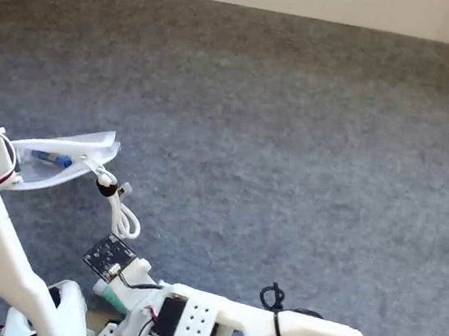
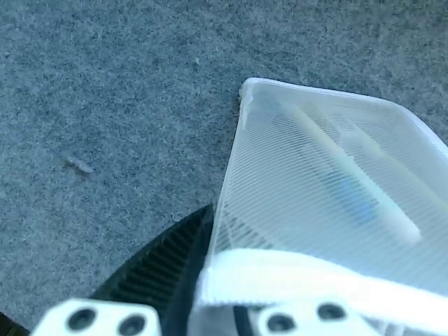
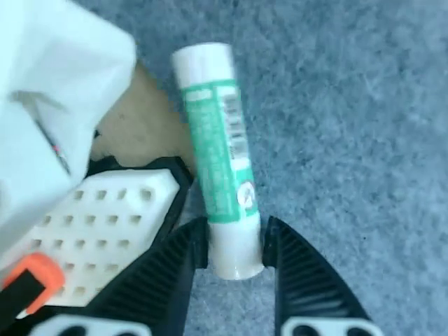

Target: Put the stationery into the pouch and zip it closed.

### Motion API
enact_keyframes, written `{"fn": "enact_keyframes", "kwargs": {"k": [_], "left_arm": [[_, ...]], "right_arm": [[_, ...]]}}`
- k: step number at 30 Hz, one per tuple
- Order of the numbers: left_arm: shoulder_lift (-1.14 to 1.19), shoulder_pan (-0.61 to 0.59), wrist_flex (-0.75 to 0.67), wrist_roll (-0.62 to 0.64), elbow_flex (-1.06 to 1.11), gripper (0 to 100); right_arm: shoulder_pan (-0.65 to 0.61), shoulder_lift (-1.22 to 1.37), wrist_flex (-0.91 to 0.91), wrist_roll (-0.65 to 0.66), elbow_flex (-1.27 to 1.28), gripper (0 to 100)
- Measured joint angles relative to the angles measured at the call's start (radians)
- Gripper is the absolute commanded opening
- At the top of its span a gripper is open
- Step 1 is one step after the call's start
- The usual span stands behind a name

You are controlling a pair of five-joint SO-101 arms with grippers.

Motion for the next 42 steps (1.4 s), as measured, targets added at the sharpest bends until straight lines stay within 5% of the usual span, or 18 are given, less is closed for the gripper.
{"fn": "enact_keyframes", "kwargs": {"k": [6, 23, 34, 42], "left_arm": [[0.000, 0.000, 0.000, 0.000, 0.000, 1], [0.000, 0.000, 0.000, 0.000, 0.000, 1], [0.000, 0.000, 0.000, 0.000, 0.000, 1], [0.000, 0.000, 0.000, 0.000, 0.000, 1]], "right_arm": [[0.021, 0.014, 0.003, 0.077, -0.005, 0.1], [0.351, -0.046, 0.290, 0.376, -0.075, 0.5], [0.732, -0.153, 0.178, 0.559, -0.075, 0.5], [0.778, -0.153, 0.112, 0.565, -0.075, 0.5]]}}
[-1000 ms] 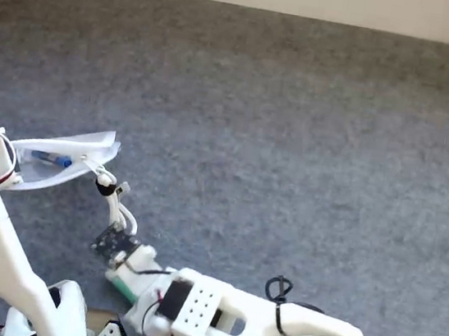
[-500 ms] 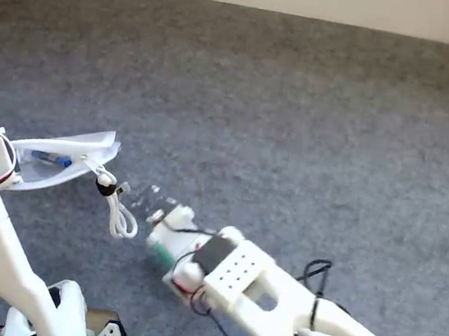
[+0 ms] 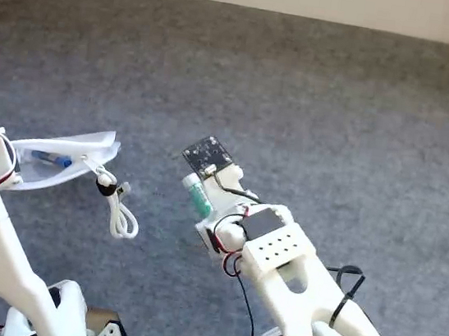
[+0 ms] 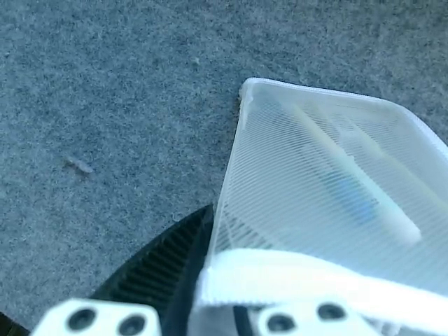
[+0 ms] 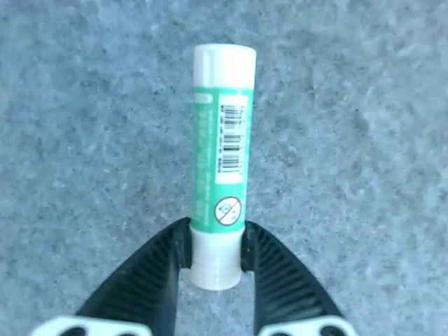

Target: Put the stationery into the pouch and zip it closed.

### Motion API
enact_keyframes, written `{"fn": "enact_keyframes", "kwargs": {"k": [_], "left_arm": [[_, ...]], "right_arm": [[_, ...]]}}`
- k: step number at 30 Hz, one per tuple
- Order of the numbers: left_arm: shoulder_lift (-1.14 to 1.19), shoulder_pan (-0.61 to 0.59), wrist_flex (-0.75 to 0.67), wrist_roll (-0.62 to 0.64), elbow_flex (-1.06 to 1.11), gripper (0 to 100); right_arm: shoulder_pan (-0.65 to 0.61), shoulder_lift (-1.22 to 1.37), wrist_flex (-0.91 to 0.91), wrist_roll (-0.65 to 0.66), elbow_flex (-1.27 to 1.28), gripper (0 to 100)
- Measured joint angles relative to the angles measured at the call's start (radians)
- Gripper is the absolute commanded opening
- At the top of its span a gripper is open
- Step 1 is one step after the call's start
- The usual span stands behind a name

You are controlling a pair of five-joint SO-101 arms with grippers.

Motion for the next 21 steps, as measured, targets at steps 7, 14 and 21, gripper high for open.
{"fn": "enact_keyframes", "kwargs": {"k": [7, 14, 21], "left_arm": [[0.000, 0.000, 0.000, 0.000, 0.000, 1], [0.000, 0.000, 0.000, 0.000, 0.000, 1], [0.000, 0.000, 0.000, 0.000, 0.000, 1]], "right_arm": [[0.003, 0.000, 0.077, 0.000, 0.000, 0.5], [0.003, 0.000, 0.098, -0.009, 0.000, 0.6], [0.003, 0.008, 0.098, -0.011, 0.000, 0.6]]}}
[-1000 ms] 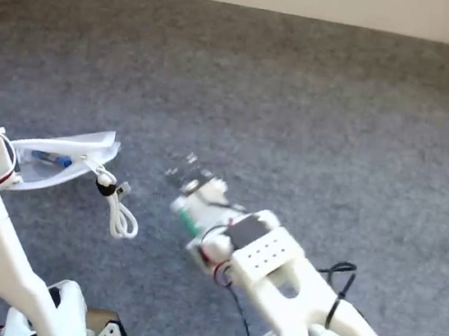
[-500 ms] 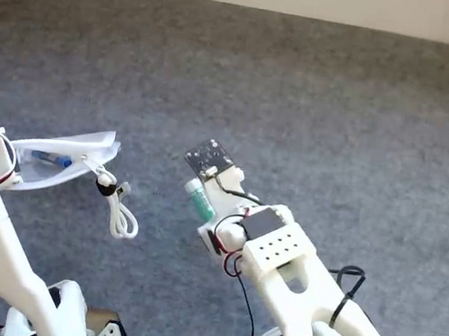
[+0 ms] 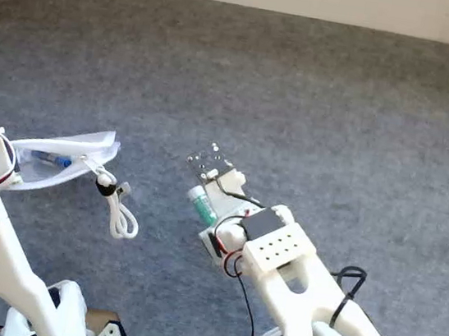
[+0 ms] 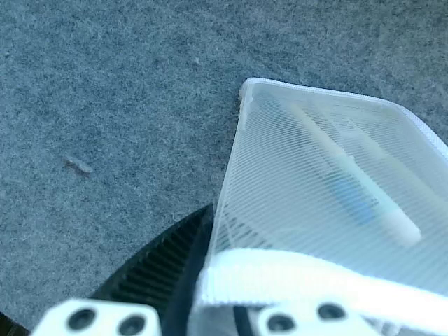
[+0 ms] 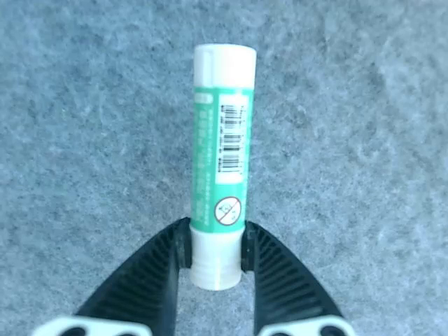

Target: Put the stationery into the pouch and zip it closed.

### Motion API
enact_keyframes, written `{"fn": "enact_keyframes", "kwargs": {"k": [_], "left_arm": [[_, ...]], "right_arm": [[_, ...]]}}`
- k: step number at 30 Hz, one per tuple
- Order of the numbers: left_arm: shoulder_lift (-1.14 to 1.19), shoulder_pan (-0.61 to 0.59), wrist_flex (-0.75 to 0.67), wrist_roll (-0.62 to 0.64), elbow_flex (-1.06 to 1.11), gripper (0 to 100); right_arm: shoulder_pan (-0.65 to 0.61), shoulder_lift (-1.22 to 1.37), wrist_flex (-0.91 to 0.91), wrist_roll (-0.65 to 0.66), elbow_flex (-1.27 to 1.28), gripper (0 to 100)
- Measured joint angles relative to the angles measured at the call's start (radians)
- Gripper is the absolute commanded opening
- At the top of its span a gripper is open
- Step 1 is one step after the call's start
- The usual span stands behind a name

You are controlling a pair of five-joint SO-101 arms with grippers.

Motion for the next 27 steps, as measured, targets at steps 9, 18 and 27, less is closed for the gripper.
{"fn": "enact_keyframes", "kwargs": {"k": [9, 18, 27], "left_arm": [[0.000, 0.003, 0.000, 0.000, 0.000, 1], [0.000, 0.003, 0.000, 0.000, 0.005, 1], [0.000, 0.003, 0.000, 0.000, 0.005, 1]], "right_arm": [[0.000, 0.278, 0.017, -0.055, -0.176, 2.8], [-0.008, 0.315, 0.172, -0.077, -0.272, 19.4], [-0.063, 0.252, 0.186, -0.158, -0.273, 19.4]]}}
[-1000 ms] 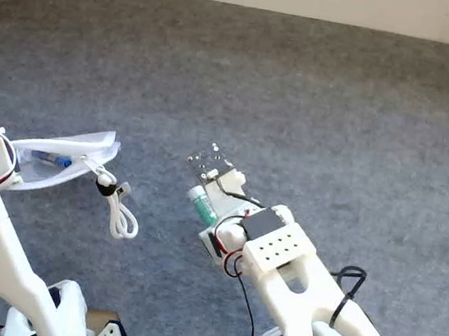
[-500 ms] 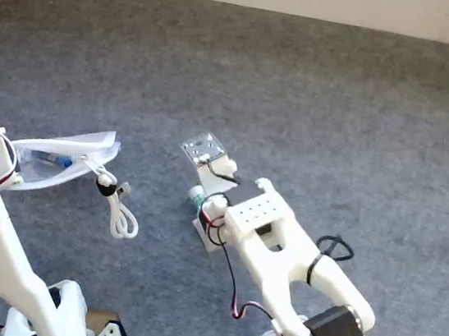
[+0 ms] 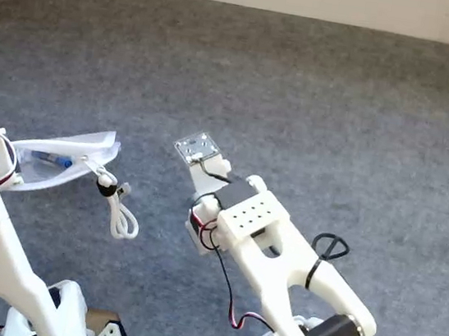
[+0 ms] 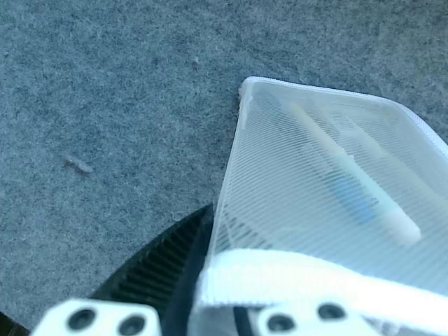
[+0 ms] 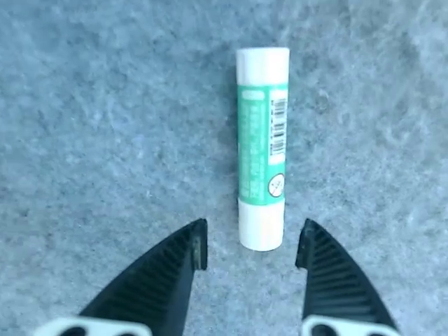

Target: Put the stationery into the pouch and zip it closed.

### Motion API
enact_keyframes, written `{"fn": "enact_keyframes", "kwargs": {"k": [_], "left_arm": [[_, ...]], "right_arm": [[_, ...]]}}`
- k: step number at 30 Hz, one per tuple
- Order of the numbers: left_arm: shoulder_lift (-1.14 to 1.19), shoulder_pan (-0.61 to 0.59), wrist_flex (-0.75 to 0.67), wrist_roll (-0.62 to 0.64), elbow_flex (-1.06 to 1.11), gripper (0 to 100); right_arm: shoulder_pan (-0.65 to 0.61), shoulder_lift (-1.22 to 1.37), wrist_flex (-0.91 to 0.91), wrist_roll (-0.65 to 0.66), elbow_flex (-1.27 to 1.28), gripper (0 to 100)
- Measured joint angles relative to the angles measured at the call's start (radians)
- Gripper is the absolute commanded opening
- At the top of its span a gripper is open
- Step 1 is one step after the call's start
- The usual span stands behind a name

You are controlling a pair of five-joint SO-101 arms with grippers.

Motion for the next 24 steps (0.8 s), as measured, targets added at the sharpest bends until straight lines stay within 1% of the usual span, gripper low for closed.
{"fn": "enact_keyframes", "kwargs": {"k": [9, 16, 20, 24], "left_arm": [[-0.003, 0.000, 0.000, 0.000, 0.017, 1], [-0.003, 0.000, -0.002, 0.000, 0.017, 1], [-0.003, 0.000, -0.003, 0.000, 0.017, 1], [-0.003, 0.000, -0.003, 0.000, 0.017, 1]], "right_arm": [[0.000, -0.009, -0.071, -0.002, 0.000, 19.4], [0.000, 0.100, -0.158, -0.002, 0.000, 19.4], [0.000, 0.141, -0.170, 0.000, 0.000, 19.4], [0.000, 0.158, -0.178, 0.055, 0.000, 19.4]]}}
